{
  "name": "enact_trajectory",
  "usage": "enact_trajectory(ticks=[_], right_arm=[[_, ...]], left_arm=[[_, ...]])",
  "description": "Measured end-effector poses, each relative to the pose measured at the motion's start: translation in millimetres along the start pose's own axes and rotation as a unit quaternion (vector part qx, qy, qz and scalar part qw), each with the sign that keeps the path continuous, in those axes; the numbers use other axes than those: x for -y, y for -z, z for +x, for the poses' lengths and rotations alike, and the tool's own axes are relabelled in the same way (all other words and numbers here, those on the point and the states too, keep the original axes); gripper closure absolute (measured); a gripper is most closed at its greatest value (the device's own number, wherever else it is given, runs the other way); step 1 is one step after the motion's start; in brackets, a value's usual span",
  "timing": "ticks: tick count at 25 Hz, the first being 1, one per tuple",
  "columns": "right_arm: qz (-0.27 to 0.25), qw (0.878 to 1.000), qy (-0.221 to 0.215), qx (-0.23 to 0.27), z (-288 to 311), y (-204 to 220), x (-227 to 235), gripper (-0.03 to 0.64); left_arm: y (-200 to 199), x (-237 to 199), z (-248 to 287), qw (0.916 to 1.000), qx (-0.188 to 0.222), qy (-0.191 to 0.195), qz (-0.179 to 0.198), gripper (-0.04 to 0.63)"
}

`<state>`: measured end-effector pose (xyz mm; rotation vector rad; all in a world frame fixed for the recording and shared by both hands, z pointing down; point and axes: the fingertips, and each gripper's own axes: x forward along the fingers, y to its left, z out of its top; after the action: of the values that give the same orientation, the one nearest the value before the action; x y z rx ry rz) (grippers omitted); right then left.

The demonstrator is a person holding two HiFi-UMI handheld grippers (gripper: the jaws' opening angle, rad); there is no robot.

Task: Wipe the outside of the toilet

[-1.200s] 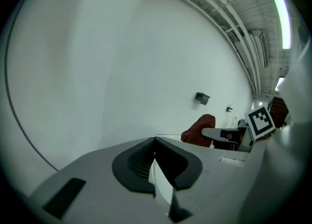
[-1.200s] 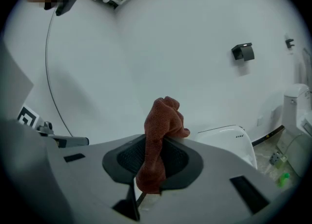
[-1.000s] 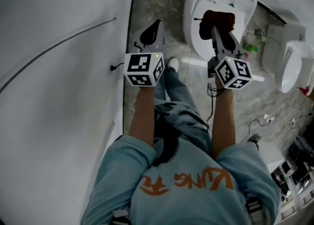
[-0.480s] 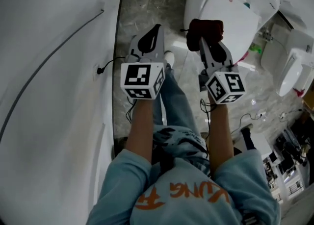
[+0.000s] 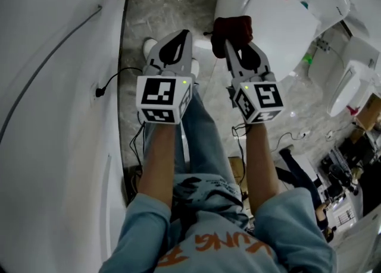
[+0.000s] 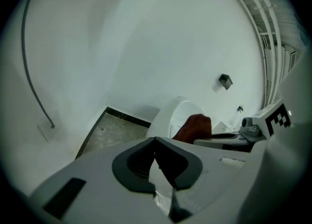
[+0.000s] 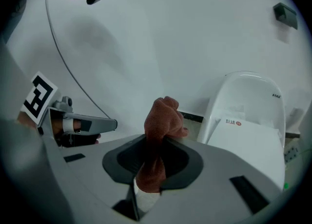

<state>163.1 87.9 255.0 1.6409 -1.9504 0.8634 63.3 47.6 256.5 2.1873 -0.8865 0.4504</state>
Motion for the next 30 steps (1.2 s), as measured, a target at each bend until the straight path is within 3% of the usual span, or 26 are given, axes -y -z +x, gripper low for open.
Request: enact_trajectory(ticks=[6, 10, 18, 21, 25, 30], right_arm=[[-0.079, 0.996, 0.009, -0.045, 33, 8, 25, 0.538], [-0.116, 0.991, 0.01, -0.06, 55, 2, 41, 0.538], [-0.207, 0.974, 0.007, -0.09, 102, -16, 68, 0.54], [-0.25, 0.963, 0.0, -0.096, 121, -22, 75, 0.54], [-0.321, 0.94, -0.005, -0.12, 141, -26, 84, 0.54], [-0.367, 0.917, -0.018, -0.152, 163, -18, 93, 0.54]], left_arm=[[20, -8, 22, 0.9997, -0.021, 0.007, -0.013, 0.601], [30, -8, 32, 0.9989, -0.04, 0.025, 0.003, 0.601], [39, -22, 59, 0.9979, -0.059, 0.024, -0.003, 0.601], [41, -25, 71, 0.9976, -0.063, 0.024, -0.012, 0.601], [43, -26, 76, 0.9971, -0.067, 0.028, -0.023, 0.602], [45, -28, 79, 0.9967, -0.069, 0.028, -0.033, 0.601]])
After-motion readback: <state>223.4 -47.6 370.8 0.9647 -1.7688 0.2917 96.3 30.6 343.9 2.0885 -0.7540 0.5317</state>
